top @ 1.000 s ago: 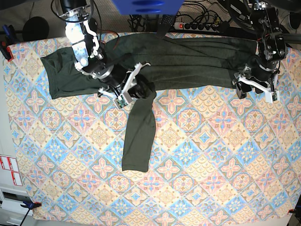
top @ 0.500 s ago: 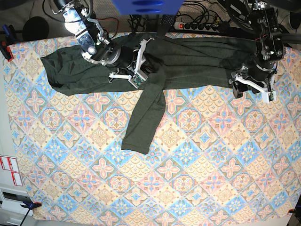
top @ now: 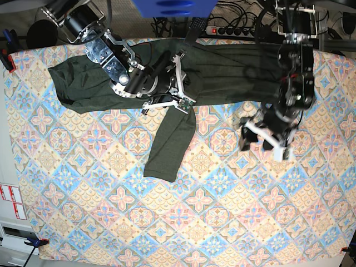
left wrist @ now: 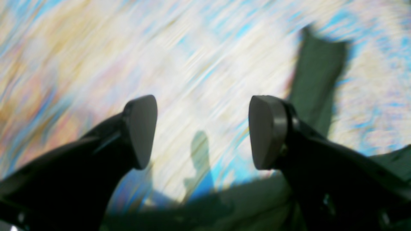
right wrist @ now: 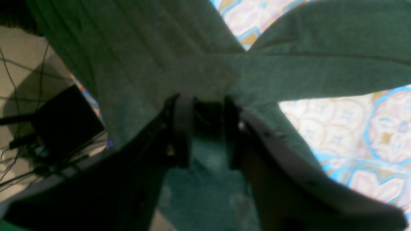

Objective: Fold the T-shirt properly

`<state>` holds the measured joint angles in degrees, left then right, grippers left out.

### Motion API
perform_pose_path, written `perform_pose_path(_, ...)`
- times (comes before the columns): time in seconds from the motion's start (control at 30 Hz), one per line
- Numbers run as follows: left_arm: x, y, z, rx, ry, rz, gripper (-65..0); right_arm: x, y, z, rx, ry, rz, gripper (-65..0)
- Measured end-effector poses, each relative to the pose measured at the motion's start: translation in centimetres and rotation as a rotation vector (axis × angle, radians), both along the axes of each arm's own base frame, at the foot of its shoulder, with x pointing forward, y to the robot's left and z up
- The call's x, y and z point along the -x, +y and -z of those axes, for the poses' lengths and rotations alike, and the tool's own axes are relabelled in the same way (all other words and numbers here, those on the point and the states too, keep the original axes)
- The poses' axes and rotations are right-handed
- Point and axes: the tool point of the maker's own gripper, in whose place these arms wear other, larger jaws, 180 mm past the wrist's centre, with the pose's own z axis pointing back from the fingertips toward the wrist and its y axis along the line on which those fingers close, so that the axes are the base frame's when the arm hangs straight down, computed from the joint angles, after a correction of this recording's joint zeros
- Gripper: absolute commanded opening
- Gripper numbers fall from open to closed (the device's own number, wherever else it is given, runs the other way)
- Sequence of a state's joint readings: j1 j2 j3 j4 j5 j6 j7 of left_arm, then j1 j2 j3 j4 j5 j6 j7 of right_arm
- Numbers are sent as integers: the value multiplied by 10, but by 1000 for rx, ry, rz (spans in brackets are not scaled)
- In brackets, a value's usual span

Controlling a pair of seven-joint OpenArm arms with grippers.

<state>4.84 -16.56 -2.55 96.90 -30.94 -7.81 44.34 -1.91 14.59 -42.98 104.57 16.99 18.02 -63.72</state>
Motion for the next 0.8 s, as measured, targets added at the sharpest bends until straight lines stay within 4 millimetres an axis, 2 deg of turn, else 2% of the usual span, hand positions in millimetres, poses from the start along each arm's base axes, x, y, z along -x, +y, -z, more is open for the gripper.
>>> perform_pose_path(0.07,-14,-15,4,4,8,40,-244,0,1,-1,-5,0,1,-431)
perform_pose_path(0.17,-26,-31,23,-2,62,84,-244,-3,-1,-2,-2,-7,4,-433)
perform_pose_path(0.27,-46,-54,32,21,91,109,-244,-15,-13,-4,-14,-12,71,-433)
perform_pose_path(0.37,-60,-85,37,57,108,151,-244,-40,-49,-7,2,-36,209,-433)
perform_pose_path(0.43,-63,-105,43,62,125,186,-244,-55,-77,-8,19,-56,304,-433)
perform_pose_path(0.53,-59,-129,56,58,150,233,-244,-65,-99,-12,-6,-83,392,-433)
perform_pose_path(0.6,-57,-145,62,70,169,257,-244,-64,-109,-10,-8,-73,435,-433)
perform_pose_path(0.7,-62,-150,67,83,163,238,-244,-65,-121,-10,0,-72,473,-433)
perform_pose_path(0.8,-60,-143,82,78,191,212,-244,-70,-129,-12,3,-85,494,-433)
